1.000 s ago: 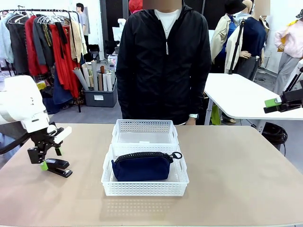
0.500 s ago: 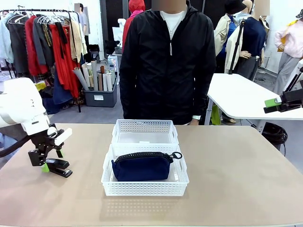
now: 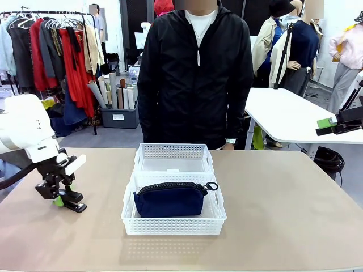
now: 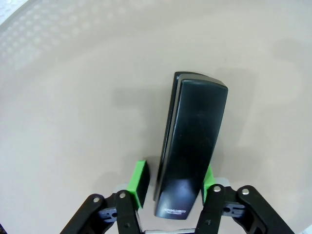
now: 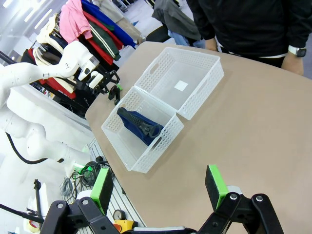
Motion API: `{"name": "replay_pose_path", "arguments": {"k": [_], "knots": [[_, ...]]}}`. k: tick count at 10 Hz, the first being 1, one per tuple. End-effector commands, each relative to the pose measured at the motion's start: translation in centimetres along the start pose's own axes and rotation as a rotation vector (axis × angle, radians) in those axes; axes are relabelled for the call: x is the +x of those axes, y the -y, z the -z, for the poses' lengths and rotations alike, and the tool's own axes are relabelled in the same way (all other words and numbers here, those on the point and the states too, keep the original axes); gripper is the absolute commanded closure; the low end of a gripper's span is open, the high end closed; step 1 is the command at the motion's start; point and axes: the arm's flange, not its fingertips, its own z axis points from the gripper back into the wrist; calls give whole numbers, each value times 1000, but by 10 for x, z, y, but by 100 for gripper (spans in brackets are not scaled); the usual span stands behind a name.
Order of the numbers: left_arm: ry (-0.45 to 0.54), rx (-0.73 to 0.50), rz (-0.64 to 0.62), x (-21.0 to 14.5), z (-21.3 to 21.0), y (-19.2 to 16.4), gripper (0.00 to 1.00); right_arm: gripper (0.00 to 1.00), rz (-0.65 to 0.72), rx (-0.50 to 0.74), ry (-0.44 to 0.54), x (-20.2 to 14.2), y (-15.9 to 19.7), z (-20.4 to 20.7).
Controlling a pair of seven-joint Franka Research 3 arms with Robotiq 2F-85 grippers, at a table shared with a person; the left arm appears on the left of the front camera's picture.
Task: Distribute items into two baskets.
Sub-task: Pick up the Stapler that the person points to.
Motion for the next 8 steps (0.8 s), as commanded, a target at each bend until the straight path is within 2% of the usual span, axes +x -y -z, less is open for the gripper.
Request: {"name": "replay_pose_path", "arguments": {"k": [1,7,8], "knots": [[10,4,-6,-1,6,5,89,0,0,2,2,-1,-1,0],[-7,24,-42,-3,12,6,89,0,0,2,2,-1,-1,0],[3,7,-7,0,-2,0,89,0,0,2,2,-1,-1,0]]}}
